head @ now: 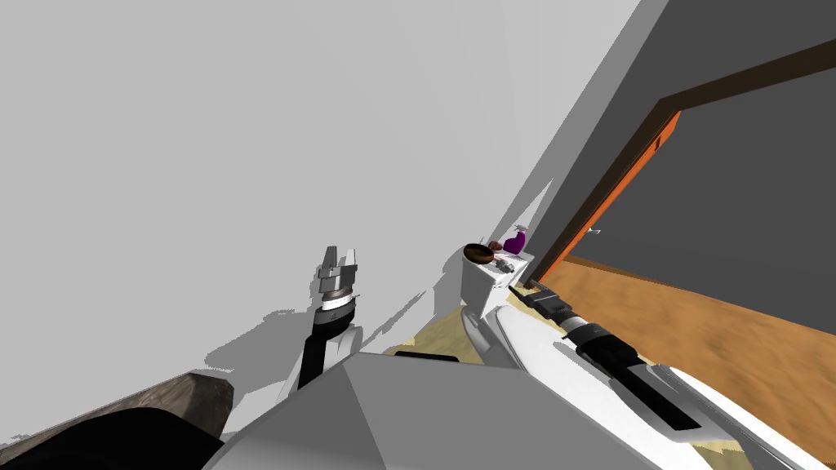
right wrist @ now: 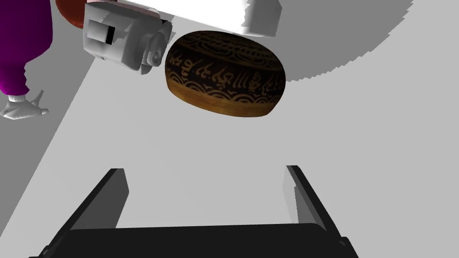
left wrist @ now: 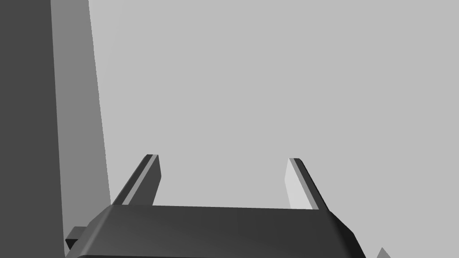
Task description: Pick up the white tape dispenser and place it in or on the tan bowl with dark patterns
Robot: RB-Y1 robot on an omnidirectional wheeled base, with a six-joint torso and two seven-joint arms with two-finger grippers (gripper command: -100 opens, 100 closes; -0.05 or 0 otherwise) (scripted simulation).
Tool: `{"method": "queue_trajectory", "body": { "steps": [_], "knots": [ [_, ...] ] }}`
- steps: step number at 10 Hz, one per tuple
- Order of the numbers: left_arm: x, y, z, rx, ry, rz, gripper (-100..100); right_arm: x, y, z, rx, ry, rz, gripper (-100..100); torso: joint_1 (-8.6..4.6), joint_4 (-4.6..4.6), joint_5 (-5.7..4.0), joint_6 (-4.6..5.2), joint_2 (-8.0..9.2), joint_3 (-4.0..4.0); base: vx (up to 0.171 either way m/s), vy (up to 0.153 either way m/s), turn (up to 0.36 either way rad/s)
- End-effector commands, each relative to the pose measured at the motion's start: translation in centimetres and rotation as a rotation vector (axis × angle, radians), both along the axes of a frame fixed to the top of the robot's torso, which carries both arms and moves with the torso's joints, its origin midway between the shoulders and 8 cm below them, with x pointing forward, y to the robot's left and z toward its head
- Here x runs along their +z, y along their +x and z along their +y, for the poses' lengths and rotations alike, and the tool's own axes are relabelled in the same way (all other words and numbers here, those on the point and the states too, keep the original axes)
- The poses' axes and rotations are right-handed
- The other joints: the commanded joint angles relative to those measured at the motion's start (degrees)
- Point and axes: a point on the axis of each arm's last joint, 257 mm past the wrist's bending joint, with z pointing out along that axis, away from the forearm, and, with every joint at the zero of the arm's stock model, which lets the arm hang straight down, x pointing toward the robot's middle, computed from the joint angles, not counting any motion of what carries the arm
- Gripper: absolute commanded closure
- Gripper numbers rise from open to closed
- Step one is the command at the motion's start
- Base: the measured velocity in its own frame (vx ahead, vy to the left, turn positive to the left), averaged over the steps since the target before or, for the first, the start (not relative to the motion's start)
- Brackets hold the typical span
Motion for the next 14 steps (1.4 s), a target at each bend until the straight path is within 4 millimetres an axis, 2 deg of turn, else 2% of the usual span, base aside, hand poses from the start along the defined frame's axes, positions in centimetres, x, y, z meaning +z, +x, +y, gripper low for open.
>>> {"method": "queue_trajectory", "body": {
  "steps": [1,4,5,10,14],
  "knots": [
    [0.0,0.0,0.0,0.0,0.0,0.0,0,-0.3,0.3,-1.2,-0.004,-0.066,0.02,-100,0.0,0.0,0.0,0.0,0.0,0.0,-0.003,0.012,0.014],
    [0.0,0.0,0.0,0.0,0.0,0.0,0,-1.6,-0.3,-5.8,-0.024,-0.31,0.107,-100,-0.05,-0.01,-0.02,-0.01,-0.05,-0.03,0.004,0.008,0.065],
    [0.0,0.0,0.0,0.0,0.0,0.0,0,-1.3,-0.2,-5.9,-0.018,-0.322,0.108,-100,-0.08,-0.01,-0.02,0.0,-0.06,-0.04,0.007,-0.003,0.022],
    [0.0,0.0,0.0,0.0,0.0,0.0,0,-1.6,-1.1,-12.1,-0.007,-0.663,0.228,-100,-0.19,-0.03,-0.05,-0.01,-0.14,-0.08,0.018,-0.021,0.09],
    [0.0,0.0,0.0,0.0,0.0,0.0,0,-1.5,-1.8,-14.9,0.032,-0.853,0.3,-100,-0.23,-0.04,-0.07,-0.01,-0.19,-0.11,0.033,-0.04,0.096]
  ]
}}
